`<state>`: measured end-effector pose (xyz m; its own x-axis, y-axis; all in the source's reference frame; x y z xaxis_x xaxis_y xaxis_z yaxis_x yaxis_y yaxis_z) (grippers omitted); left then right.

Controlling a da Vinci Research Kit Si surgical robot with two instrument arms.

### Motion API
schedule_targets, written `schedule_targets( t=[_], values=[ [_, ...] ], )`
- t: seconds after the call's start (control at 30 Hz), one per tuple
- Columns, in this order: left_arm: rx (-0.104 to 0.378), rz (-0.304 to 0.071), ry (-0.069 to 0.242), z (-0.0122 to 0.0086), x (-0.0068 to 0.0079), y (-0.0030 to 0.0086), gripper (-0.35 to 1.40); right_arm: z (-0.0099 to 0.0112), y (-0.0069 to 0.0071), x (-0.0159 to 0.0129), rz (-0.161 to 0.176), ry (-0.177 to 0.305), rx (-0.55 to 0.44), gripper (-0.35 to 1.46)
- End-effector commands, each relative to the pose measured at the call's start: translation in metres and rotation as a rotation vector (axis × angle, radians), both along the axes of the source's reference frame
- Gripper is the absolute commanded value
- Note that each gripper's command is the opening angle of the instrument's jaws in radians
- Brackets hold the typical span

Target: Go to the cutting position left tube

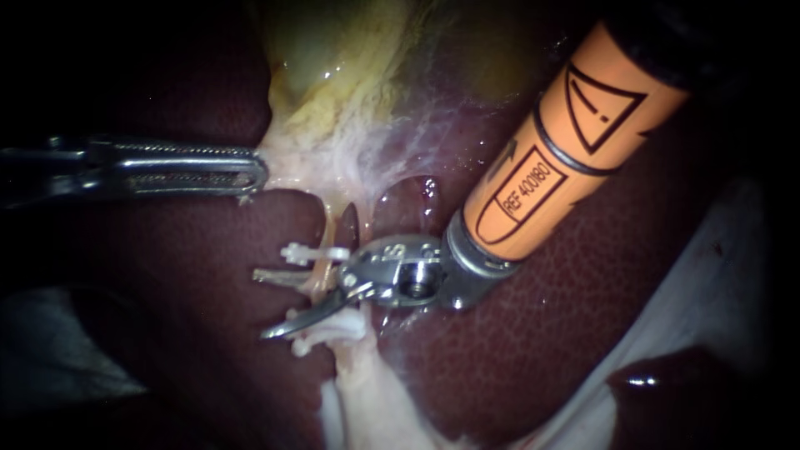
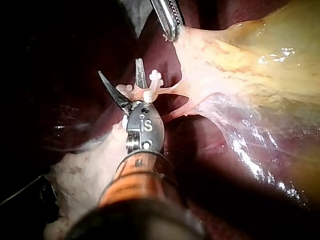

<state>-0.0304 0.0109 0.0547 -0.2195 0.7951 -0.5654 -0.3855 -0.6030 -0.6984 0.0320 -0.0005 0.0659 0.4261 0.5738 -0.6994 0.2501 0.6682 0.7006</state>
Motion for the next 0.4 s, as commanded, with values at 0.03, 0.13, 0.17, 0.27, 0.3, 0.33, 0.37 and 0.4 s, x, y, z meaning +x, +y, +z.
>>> schedule_targets(
  t=[0.03, 0.13, 0.17, 0.27, 0.3, 0.33, 0.37, 0.4],
  values=[
    [0.000, 0.000, 0.000, 0.0000, 0.0000, 0.0000, -0.35, 0.0000, 0.0000, 0.0000, 0.000, -0.004, 0.004, 1.40],
    [0.000, 0.000, 0.000, 0.0000, 0.0000, 0.0000, -0.35, 0.0002, 0.0000, 0.0000, 0.000, -0.004, 0.004, 1.40],
    [0.000, 0.000, 0.000, 0.0000, 0.0000, 0.0000, -0.35, 0.0003, 0.0000, 0.0000, 0.000, -0.004, 0.004, 1.40],
    [0.000, 0.000, 0.000, 0.0000, 0.0000, 0.0000, -0.35, 0.0003, 0.0000, -0.0001, 0.001, -0.007, 0.009, 1.40],
    [0.000, 0.000, 0.000, 0.0000, 0.0000, 0.0000, -0.35, 0.0004, 0.0000, -0.0001, -0.001, -0.008, 0.015, 1.40],
    [0.000, 0.000, 0.000, 0.0000, 0.0000, 0.0000, -0.35, 0.0004, -0.0001, -0.0001, -0.002, -0.008, 0.014, 1.40],
    [0.000, 0.000, 0.000, 0.0001, 0.0000, 0.0000, -0.35, 0.0005, -0.0001, -0.0001, -0.001, -0.011, 0.019, 1.40],
    [0.000, 0.000, 0.000, 0.0001, 0.0000, 0.0000, -0.35, 0.0005, -0.0001, -0.0001, 0.001, -0.009, 0.020, 1.40]
  ],
)
